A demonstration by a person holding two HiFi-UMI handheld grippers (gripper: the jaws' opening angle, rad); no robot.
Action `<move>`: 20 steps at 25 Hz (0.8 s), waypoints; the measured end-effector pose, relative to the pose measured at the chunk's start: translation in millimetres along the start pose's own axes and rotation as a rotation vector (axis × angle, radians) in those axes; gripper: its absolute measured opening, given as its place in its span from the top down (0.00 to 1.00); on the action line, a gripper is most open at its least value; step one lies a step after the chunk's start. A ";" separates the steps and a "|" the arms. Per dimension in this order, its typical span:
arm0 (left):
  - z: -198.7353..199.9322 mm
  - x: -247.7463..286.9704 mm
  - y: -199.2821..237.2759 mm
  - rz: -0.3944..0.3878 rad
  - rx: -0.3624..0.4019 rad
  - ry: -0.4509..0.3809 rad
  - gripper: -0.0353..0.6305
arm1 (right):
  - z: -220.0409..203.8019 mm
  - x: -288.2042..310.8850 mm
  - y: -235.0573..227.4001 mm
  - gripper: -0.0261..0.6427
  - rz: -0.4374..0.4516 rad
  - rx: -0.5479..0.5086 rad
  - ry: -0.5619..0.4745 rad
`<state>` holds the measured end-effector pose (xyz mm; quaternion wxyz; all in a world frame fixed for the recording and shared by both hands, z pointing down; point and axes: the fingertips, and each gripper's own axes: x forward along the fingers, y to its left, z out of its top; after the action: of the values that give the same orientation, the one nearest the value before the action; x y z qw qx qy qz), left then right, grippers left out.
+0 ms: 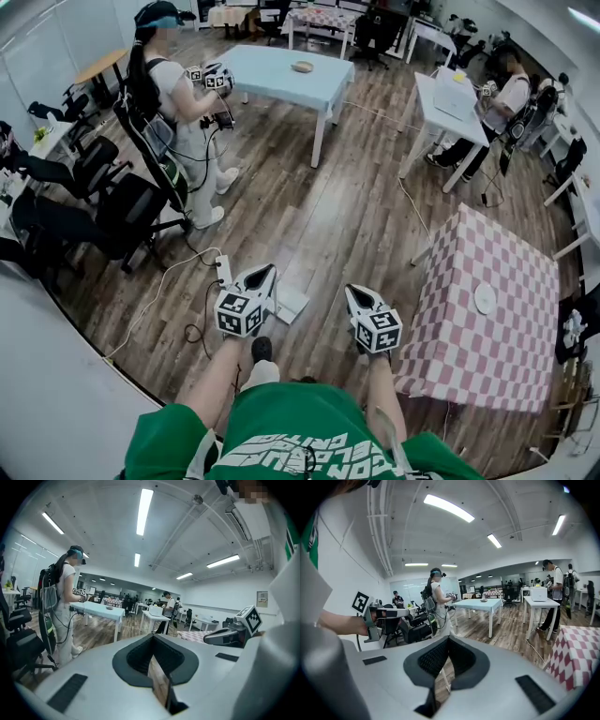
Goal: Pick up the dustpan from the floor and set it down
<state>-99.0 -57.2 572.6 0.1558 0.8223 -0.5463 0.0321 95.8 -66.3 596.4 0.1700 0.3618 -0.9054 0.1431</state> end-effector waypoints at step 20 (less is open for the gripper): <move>-39.2 -11.7 -105.2 -0.066 0.036 0.051 0.94 | -45.6 -95.4 -22.2 0.95 -0.042 0.044 -0.040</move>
<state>-3.5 1.9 584.0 0.1557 0.8415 -0.5141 0.0577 185.6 -6.5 601.3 0.1467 0.3872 -0.8974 0.1522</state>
